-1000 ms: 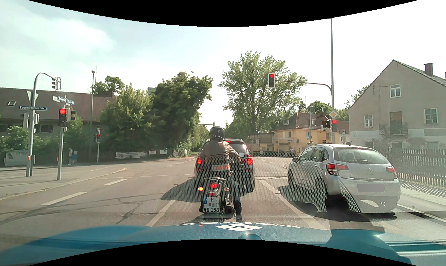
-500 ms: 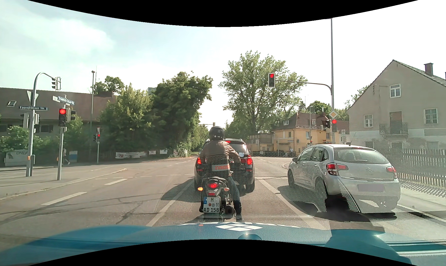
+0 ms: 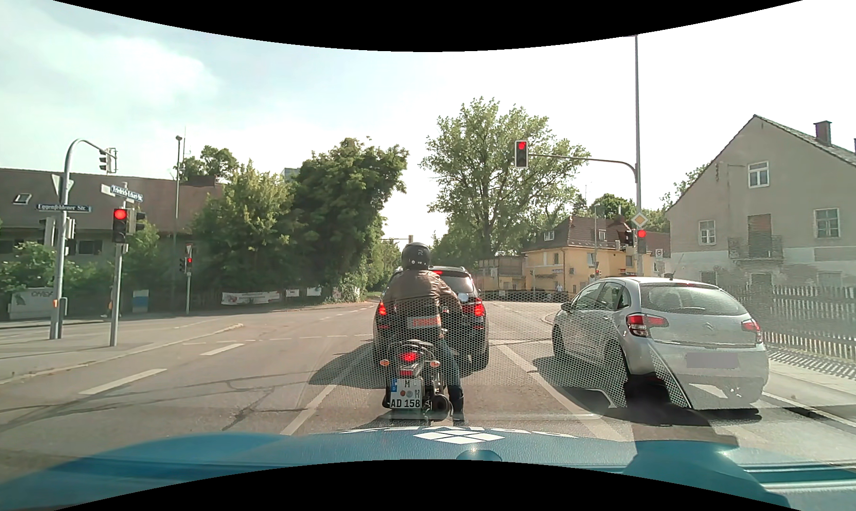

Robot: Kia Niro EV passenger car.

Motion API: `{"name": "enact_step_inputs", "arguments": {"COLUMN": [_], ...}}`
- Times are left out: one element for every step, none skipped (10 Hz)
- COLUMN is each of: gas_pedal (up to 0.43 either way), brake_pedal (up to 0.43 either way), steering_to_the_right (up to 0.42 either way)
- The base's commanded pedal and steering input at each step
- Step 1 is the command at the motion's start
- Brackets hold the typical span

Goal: Follow the waypoints while adhering to traffic rules and regulations

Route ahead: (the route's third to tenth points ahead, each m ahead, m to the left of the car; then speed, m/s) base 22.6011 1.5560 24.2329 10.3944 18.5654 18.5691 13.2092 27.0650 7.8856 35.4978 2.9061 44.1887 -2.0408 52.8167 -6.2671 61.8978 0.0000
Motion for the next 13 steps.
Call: {"name": "enact_step_inputs", "arguments": {"gas_pedal": [0.0, 0.0, 0.0, 0.0, 0.0, 0.0, 0.0, 0.0, 0.0, 0.0, 0.0, 0.0, 0.0], "brake_pedal": [0.317, 0.317, 0.317, 0.317, 0.317, 0.317, 0.317, 0.317, 0.317, 0.317, 0.317, 0.317, 0.317], "steering_to_the_right": [-0.011, -0.011, -0.011, -0.011, -0.011, -0.01, -0.011, -0.011, -0.011, -0.011, -0.011, -0.011, -0.011]}}
